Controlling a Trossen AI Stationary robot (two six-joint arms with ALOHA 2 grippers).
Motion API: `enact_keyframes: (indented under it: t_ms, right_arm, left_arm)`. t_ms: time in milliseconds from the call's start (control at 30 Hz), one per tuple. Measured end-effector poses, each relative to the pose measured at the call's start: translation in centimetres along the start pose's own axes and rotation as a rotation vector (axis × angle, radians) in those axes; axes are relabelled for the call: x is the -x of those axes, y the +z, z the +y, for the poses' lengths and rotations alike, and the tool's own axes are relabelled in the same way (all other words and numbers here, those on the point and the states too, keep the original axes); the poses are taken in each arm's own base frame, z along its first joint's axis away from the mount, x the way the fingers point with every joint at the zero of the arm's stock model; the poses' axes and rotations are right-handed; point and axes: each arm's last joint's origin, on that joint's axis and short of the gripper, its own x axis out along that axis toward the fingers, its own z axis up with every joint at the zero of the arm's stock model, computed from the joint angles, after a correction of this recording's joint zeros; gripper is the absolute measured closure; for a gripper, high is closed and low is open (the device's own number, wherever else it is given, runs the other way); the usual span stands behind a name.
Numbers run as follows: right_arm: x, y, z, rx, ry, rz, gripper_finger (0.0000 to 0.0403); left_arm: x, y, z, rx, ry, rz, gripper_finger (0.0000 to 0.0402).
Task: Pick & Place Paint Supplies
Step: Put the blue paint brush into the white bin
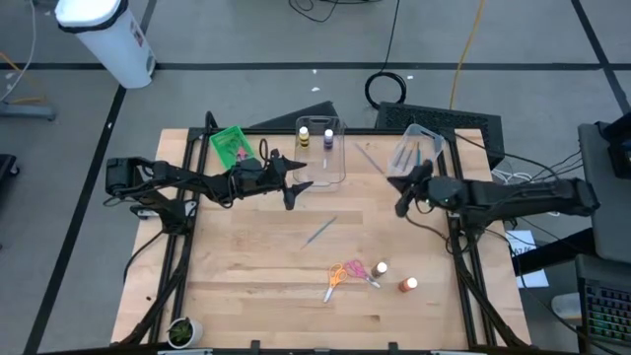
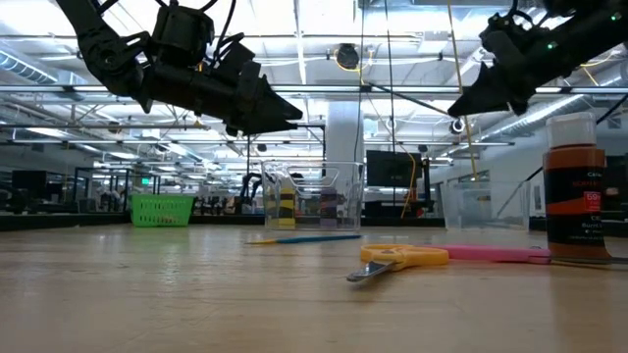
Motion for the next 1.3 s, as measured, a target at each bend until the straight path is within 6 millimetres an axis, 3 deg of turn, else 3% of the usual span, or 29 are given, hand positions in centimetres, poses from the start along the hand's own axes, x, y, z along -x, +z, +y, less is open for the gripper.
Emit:
enact_keyframes:
  t_ms: [367,633,933,1167,1300]
  right_arm:
    - [1.0,-0.5,-2.2,-0.228,-0.409,-0.100,0.0403]
    - [0.9,-2.7,-5.4,-0.458,-0.601,0.116,0.0403]
    - [0.9,-3.4,-7.5,-0.653,-0.633,0.278,0.0403]
    - [0.2,-2.9,-8.6,-0.637,-0.658,0.255,0.0399]
    - [-0.4,-2.5,-8.7,-0.584,-0.640,0.239,0.0371]
  left_arm:
    - [0.0,0.0,0.0,0.004,0.000,0.001,0.0094]
    - [0.0,-0.1,0.0,0.002,0.000,0.014,0.0094]
    - [0.0,-0.1,0.0,-0.001,0.000,0.015,0.0094]
    - [0.0,-0.2,0.0,-0.001,0.000,0.022,0.0094]
    - [0.0,-0.2,0.0,-0.001,-0.001,0.022,0.0094]
